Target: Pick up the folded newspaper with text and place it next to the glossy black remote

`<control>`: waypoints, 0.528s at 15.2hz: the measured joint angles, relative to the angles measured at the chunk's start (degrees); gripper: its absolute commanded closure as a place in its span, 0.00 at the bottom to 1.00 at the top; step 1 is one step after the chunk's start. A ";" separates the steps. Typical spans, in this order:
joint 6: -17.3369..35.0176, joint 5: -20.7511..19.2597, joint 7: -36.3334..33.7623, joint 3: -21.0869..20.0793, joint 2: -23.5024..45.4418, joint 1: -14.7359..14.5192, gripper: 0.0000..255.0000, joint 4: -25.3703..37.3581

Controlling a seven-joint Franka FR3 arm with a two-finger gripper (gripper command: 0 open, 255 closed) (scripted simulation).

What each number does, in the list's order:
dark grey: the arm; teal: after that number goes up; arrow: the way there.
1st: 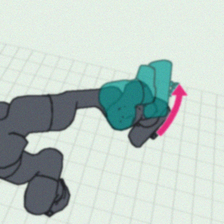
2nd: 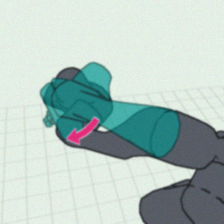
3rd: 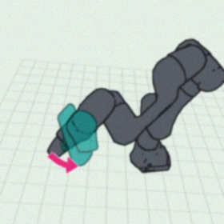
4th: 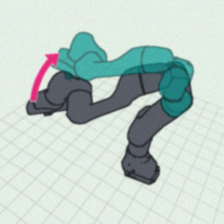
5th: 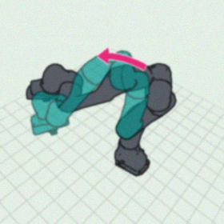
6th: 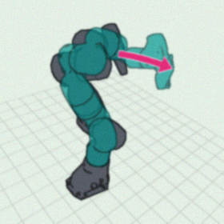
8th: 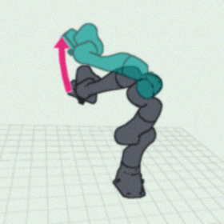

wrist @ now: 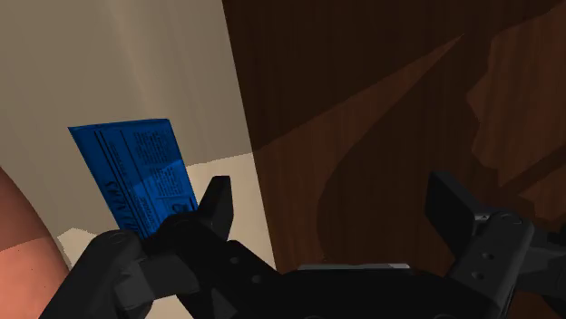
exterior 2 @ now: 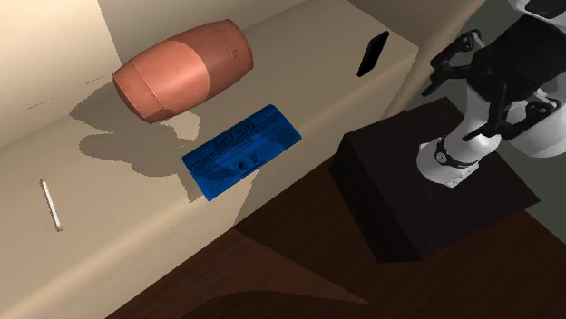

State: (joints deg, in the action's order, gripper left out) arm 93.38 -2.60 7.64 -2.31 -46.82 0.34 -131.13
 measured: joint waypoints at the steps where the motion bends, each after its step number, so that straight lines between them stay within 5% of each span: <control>1: 0.00 0.00 0.00 0.00 0.00 0.00 0.00 0.00; 8: 13.04 -8.76 -6.39 -9.40 2.72 1.95 0.00 -9.71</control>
State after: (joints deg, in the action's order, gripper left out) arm 106.42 -11.36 1.25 -11.71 -44.09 2.29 -140.85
